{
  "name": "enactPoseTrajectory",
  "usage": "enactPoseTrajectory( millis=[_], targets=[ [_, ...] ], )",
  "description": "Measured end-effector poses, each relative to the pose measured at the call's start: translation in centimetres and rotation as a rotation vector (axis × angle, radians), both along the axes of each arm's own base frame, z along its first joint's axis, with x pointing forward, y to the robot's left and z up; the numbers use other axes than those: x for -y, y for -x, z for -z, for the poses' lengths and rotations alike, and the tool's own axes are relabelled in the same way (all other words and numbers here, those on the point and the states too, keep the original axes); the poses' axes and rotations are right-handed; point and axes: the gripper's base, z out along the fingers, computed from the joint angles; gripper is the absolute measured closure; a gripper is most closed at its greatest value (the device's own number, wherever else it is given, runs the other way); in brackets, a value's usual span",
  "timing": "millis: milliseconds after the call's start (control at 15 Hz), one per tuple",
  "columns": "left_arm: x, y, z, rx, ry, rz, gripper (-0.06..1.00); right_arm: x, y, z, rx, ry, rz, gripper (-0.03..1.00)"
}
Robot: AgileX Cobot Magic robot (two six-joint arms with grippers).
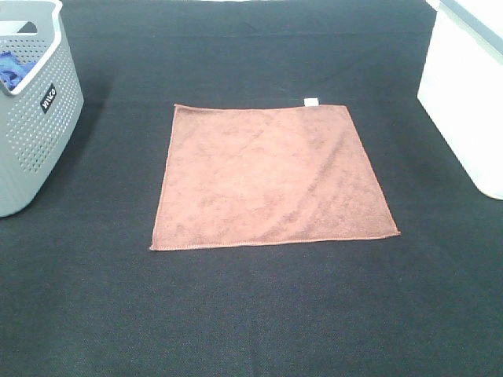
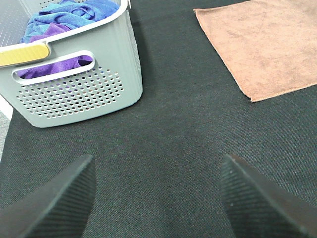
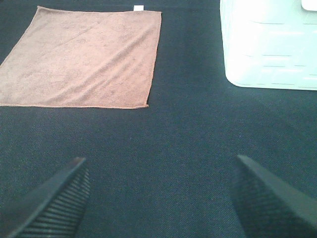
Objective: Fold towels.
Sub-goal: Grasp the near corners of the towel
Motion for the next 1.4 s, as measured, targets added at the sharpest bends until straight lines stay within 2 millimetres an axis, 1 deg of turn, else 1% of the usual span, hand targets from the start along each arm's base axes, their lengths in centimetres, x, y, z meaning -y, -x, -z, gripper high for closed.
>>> enactPoseTrajectory(
  millis=[1400],
  targets=[
    [0.0, 0.0, 0.0, 0.0, 0.0, 0.0, 0.27, 0.0, 0.0, 0.0, 0.0, 0.0, 0.0, 0.23]
  ],
)
